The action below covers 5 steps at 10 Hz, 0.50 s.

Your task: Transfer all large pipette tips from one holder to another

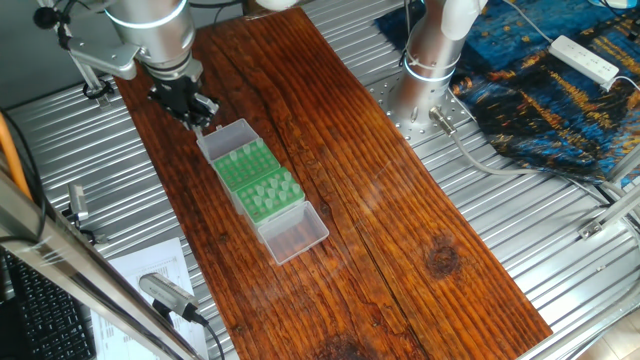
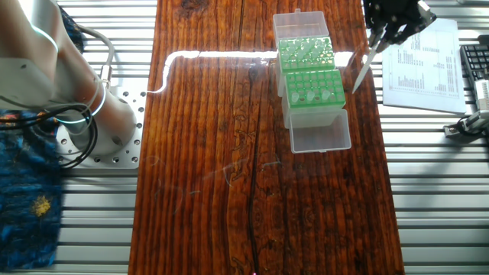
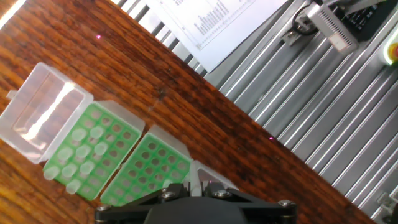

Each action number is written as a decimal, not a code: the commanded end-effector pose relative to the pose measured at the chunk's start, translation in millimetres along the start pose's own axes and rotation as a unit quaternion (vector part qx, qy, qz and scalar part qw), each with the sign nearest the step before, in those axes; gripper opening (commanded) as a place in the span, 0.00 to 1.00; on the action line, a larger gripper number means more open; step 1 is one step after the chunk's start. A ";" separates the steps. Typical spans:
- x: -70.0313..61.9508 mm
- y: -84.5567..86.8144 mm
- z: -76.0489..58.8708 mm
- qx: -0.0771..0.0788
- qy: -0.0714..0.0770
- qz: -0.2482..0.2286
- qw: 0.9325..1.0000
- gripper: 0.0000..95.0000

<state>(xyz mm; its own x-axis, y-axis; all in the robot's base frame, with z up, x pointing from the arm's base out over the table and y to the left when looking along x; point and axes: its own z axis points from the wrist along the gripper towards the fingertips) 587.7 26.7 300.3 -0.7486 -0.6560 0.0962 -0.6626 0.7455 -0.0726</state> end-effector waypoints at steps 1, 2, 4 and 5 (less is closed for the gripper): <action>6.3 2.4 3.3 -0.013 -0.003 -0.001 1.000 0.00; 7.0 2.4 4.2 -0.015 -0.003 -0.001 1.000 0.00; 7.6 1.8 6.0 -0.020 0.002 -0.002 1.000 0.00; 7.9 1.4 7.2 -0.023 0.001 -0.001 1.000 0.00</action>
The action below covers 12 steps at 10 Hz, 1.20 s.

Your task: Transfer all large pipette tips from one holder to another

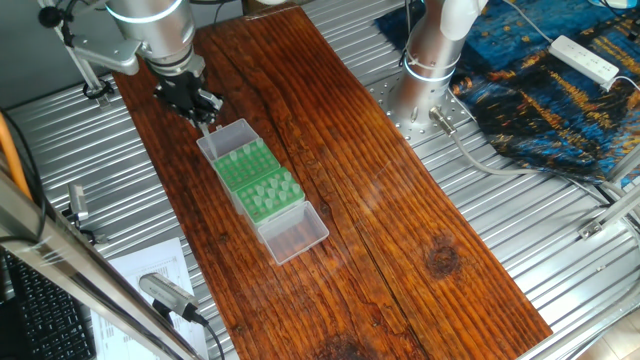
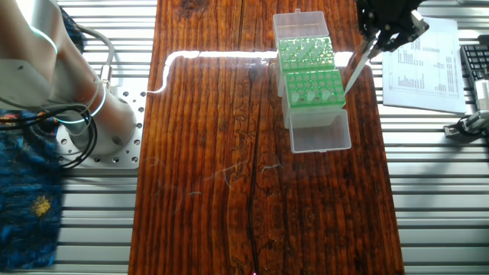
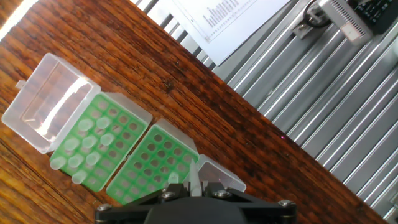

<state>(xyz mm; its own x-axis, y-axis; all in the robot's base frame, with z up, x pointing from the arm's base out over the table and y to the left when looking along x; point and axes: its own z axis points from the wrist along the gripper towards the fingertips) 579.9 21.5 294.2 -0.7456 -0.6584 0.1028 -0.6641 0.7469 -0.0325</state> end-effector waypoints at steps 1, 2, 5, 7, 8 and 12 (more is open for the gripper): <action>-1.2 -0.8 1.8 -0.008 -0.004 0.003 1.000 0.00; -2.1 -0.9 2.5 -0.009 -0.004 0.004 1.000 0.00; -1.4 -2.0 5.8 -0.012 -0.005 0.002 1.000 0.00; -1.0 -1.8 6.4 -0.014 -0.006 0.003 1.000 0.00; -0.8 -1.7 6.7 -0.015 -0.005 0.003 1.000 0.00; -2.5 -0.8 11.2 -0.016 -0.004 0.009 1.000 0.00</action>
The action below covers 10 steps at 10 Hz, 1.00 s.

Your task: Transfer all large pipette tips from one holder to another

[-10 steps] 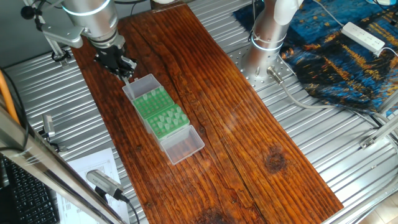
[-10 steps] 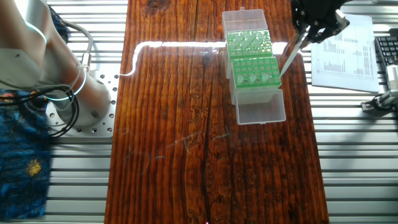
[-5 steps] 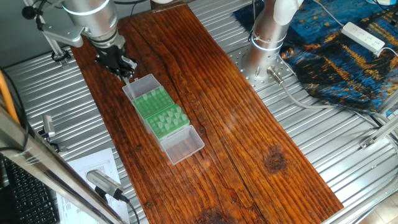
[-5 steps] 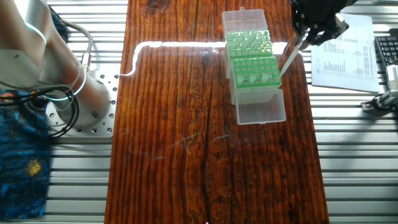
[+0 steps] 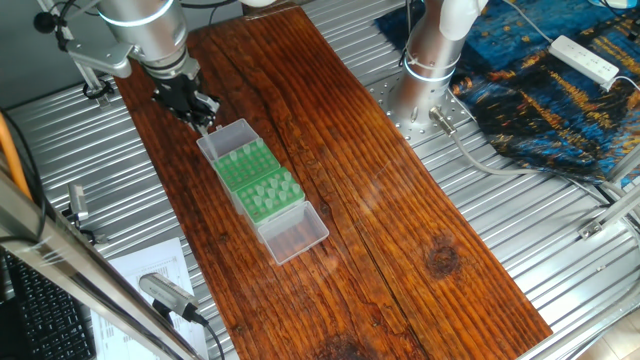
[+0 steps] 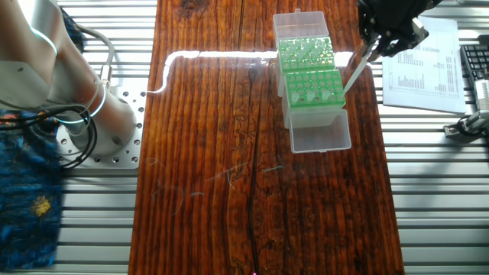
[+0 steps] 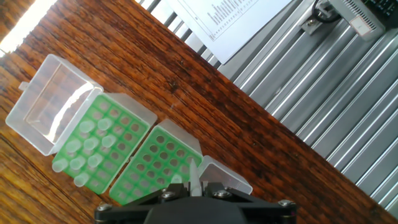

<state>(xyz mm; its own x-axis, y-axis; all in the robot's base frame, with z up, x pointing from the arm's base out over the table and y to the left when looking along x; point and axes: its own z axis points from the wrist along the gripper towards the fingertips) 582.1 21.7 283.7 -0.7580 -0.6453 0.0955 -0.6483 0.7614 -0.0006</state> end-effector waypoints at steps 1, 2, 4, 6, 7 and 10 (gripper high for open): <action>0.3 0.6 2.4 0.000 -0.002 0.001 1.000 0.00; 0.4 0.7 2.6 0.000 -0.002 0.001 1.000 0.00; 1.5 1.2 3.7 -0.003 0.001 0.004 1.000 0.00; 2.2 1.4 4.3 -0.005 0.001 0.006 1.000 0.20; 2.6 1.6 4.6 -0.007 0.001 0.006 1.000 0.20; 1.9 2.0 4.6 -0.010 0.001 0.011 1.000 0.20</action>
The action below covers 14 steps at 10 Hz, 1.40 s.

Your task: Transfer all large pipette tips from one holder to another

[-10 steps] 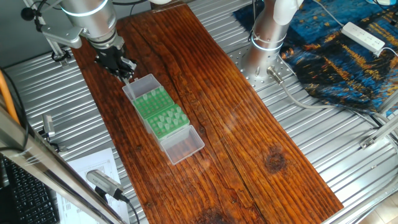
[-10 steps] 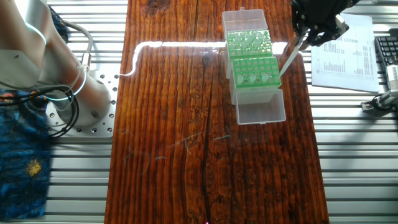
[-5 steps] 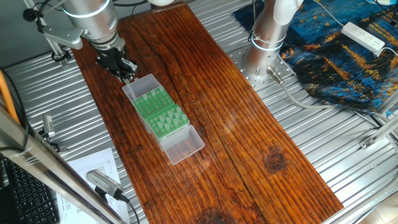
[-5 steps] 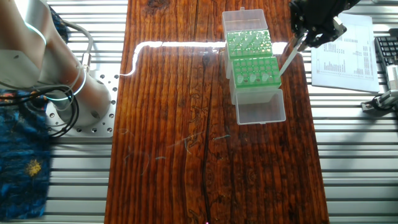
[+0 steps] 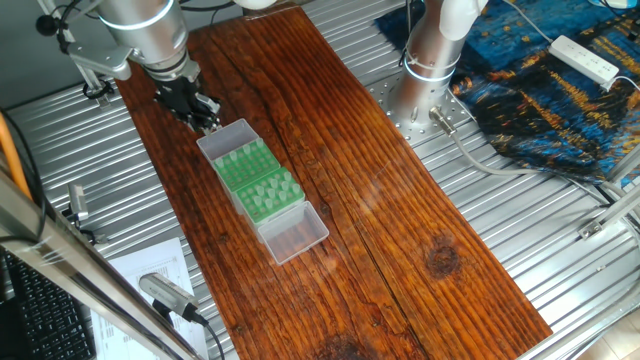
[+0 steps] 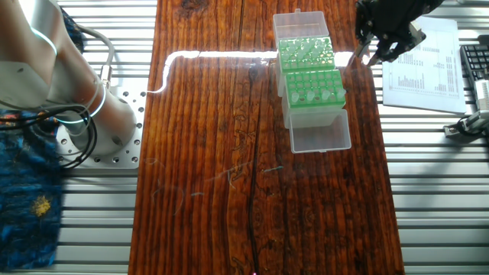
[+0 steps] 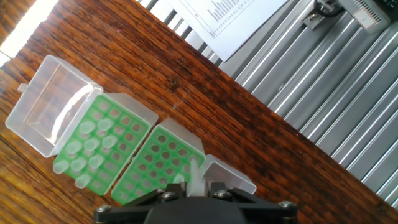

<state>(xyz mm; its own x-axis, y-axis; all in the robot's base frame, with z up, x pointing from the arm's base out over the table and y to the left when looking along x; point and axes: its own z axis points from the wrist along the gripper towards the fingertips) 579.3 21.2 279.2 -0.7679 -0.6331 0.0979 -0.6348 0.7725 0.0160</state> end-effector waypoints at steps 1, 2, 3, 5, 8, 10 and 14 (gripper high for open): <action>-2.4 3.2 -2.4 -0.005 0.003 0.006 1.000 0.20; -7.2 8.9 -4.2 -0.006 0.005 0.011 1.000 0.20; -13.8 19.3 -4.6 -0.006 0.007 0.024 1.000 0.20; -27.4 41.6 -1.7 -0.003 0.006 0.045 0.999 0.20; -33.1 61.0 10.6 -0.027 -0.004 0.046 0.999 0.20; -37.6 78.0 29.3 -0.028 -0.007 0.061 0.998 0.20; -49.4 113.3 54.1 -0.024 -0.013 0.106 0.994 0.20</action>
<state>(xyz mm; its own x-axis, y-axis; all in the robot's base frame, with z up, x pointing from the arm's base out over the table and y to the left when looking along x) 540.4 133.5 224.6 -0.8807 -0.4678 0.0745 -0.4653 0.8838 0.0487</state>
